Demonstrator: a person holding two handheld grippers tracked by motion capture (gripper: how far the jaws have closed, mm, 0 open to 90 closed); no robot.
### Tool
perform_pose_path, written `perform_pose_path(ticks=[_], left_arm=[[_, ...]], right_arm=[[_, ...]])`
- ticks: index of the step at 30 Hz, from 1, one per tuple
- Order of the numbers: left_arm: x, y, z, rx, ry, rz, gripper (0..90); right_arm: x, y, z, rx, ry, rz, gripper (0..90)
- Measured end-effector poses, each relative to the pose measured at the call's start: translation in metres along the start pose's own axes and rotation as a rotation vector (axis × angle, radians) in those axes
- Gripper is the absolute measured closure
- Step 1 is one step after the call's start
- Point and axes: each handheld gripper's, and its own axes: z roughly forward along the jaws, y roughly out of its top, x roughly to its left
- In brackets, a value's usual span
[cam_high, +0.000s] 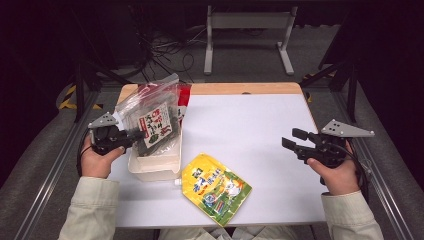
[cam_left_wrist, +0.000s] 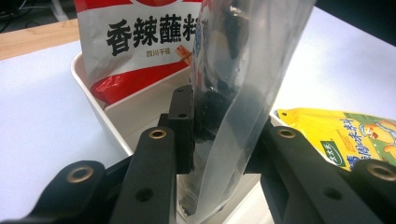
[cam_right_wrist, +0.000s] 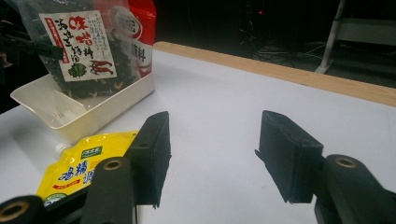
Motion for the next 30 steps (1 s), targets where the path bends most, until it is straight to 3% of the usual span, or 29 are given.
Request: perform_pose_path(ticks=[5, 7, 8, 9, 14, 30], left_arm=[[-0.002, 0.000, 0.001, -0.005, 0.003, 0.002, 68.3], [-0.003, -0.001, 0.001, 0.003, 0.004, -0.002, 58.5], [-0.004, -0.001, 0.002, 0.010, 0.005, -0.001, 58.5], [-0.006, -0.001, 0.001, 0.024, 0.021, 0.002, 49.6], [-0.010, -0.001, -0.003, 0.025, 0.036, 0.019, 39.9], [-0.037, -0.004, -0.035, 0.019, 0.004, 0.087, 31.8]], right_arm=[[-0.001, 0.000, 0.000, -0.002, 0.000, 0.002, 43.2], [-0.001, 0.000, 0.000, -0.002, -0.001, 0.003, 42.7], [-0.001, 0.000, 0.000, -0.002, -0.001, 0.003, 42.7], [-0.002, 0.000, 0.000, -0.003, -0.003, 0.002, 42.0], [-0.001, 0.000, 0.001, 0.000, -0.001, 0.002, 41.1], [0.001, -0.001, 0.007, 0.017, 0.013, -0.007, 40.1]])
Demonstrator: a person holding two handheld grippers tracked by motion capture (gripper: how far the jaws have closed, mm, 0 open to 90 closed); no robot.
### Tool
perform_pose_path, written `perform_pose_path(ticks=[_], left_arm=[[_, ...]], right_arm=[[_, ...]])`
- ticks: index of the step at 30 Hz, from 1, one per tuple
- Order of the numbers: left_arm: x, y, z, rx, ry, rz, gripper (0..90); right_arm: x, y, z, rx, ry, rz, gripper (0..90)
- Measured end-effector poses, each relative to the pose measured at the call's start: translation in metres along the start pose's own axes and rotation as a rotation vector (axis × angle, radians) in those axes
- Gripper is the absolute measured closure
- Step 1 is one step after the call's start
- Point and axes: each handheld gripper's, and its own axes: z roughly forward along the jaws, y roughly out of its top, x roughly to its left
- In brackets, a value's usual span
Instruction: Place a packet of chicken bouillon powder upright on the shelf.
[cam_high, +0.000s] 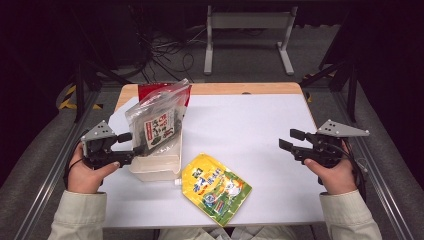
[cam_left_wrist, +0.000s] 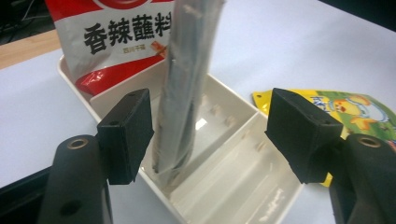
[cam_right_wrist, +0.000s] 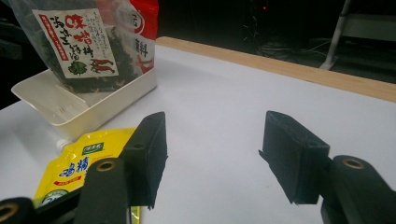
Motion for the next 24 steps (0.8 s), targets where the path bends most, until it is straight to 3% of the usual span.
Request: perform_pose_path(ticks=[14, 21, 24], left_arm=[[-0.011, -0.008, -0.014, 0.059, -0.019, -0.014, 31.1], [-0.019, -0.015, -0.022, 0.059, -0.020, -0.015, 30.4], [-0.021, -0.020, -0.022, 0.058, -0.041, -0.017, 30.4]], right_arm=[[0.011, 0.006, 0.021, 0.063, 0.056, -0.063, 39.0], [0.021, 0.005, 0.040, 0.109, 0.104, -0.092, 38.9], [0.027, 0.003, 0.048, 0.138, 0.121, -0.093, 37.1]])
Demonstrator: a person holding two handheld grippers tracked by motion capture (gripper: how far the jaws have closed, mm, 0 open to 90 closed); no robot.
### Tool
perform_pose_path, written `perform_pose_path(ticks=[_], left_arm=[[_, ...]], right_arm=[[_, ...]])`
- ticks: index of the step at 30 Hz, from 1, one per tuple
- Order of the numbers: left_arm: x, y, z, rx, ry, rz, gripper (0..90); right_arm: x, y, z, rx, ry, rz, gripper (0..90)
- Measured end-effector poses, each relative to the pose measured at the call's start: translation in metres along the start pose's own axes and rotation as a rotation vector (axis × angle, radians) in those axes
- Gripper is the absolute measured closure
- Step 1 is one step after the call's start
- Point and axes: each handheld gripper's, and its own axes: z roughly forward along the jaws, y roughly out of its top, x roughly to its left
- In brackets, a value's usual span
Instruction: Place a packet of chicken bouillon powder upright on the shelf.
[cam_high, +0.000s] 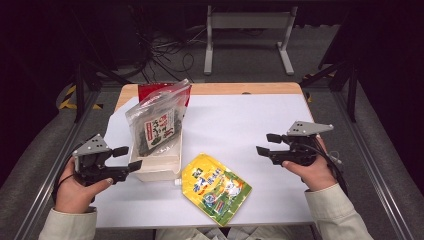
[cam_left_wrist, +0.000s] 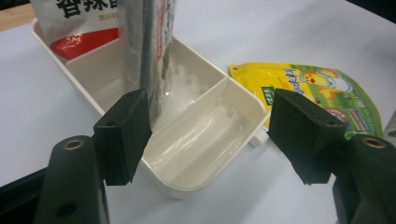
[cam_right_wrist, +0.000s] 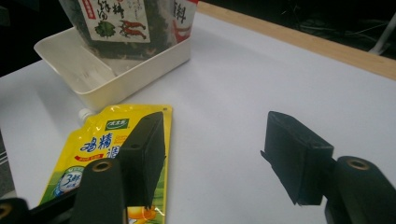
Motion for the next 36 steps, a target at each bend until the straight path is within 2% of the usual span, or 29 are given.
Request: perform_pose_path(ticks=[4, 8, 16, 23, 25, 32, 36], left_arm=[[-0.005, -0.006, 0.000, -0.003, -0.022, -0.014, 31.1], [-0.007, -0.009, -0.001, -0.017, -0.021, -0.018, 31.2], [-0.010, -0.015, 0.005, -0.004, -0.036, -0.025, 30.5], [-0.012, -0.015, 0.008, -0.004, -0.046, -0.013, 30.3], [-0.013, -0.015, 0.008, -0.003, -0.050, -0.018, 30.3], [-0.014, -0.016, 0.010, 0.002, -0.052, -0.015, 30.1], [-0.015, -0.016, 0.011, 0.004, -0.053, -0.011, 30.1]], right_arm=[[0.005, -0.002, 0.010, 0.013, 0.025, 0.022, 37.0], [0.008, -0.004, 0.017, 0.029, 0.036, 0.023, 36.6], [0.016, -0.009, 0.036, 0.060, 0.061, 0.023, 35.3], [0.026, -0.017, 0.058, 0.121, 0.101, 0.030, 35.5], [0.029, -0.019, 0.065, 0.139, 0.115, 0.019, 34.9], [0.033, -0.025, 0.078, 0.174, 0.126, 0.006, 34.1], [0.034, -0.028, 0.083, 0.190, 0.118, 0.007, 33.2]])
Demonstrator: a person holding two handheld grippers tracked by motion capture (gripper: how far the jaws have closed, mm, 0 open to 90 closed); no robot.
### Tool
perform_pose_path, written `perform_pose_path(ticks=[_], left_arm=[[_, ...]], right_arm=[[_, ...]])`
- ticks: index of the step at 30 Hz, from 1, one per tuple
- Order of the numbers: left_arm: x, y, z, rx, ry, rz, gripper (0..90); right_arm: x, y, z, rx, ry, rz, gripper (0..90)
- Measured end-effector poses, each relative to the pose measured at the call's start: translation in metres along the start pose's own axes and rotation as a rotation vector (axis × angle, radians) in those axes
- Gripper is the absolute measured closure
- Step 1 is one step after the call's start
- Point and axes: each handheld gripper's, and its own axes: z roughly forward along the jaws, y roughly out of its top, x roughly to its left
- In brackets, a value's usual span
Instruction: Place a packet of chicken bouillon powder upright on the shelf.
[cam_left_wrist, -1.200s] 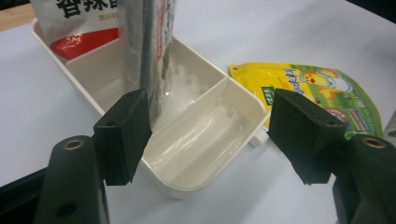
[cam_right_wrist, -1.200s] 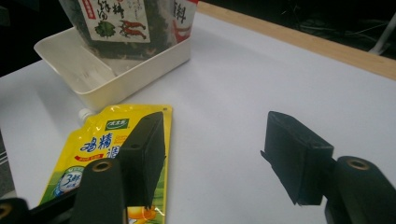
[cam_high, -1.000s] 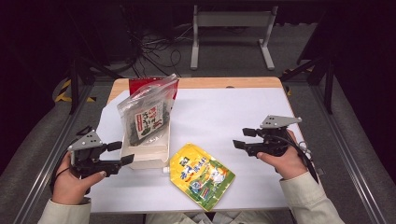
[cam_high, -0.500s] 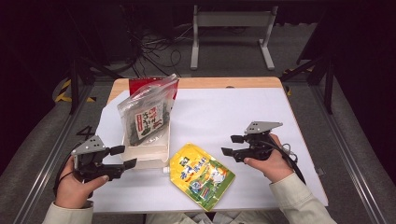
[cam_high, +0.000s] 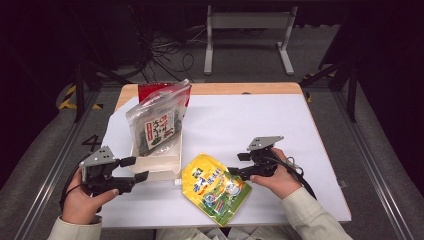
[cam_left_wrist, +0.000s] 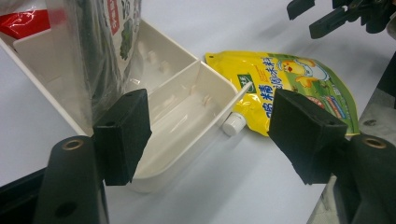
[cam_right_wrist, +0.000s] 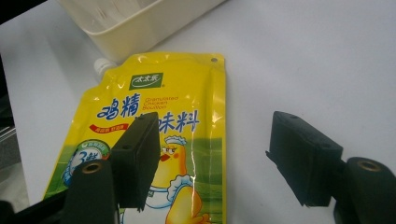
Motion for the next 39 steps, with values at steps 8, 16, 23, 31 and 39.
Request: perform_pose_path(ticks=[8, 16, 23, 31, 39], left_arm=[[-0.001, -0.001, 0.002, 0.006, -0.006, 0.011, 29.9], [-0.004, 0.000, 0.004, 0.010, -0.013, 0.004, 29.8], [-0.007, -0.001, 0.007, 0.020, -0.018, 0.015, 29.8], [-0.008, -0.001, 0.011, 0.029, -0.026, 0.014, 29.8], [-0.009, -0.002, 0.015, 0.040, -0.035, 0.019, 29.8]], right_arm=[[0.003, -0.005, 0.015, 0.050, 0.025, 0.003, 31.0], [0.005, -0.007, 0.024, 0.095, 0.043, 0.024, 29.7], [0.007, -0.010, 0.033, 0.120, 0.047, 0.044, 27.1], [0.008, -0.012, 0.043, 0.155, 0.062, 0.064, 26.2], [0.009, -0.014, 0.046, 0.161, 0.070, 0.076, 23.8]])
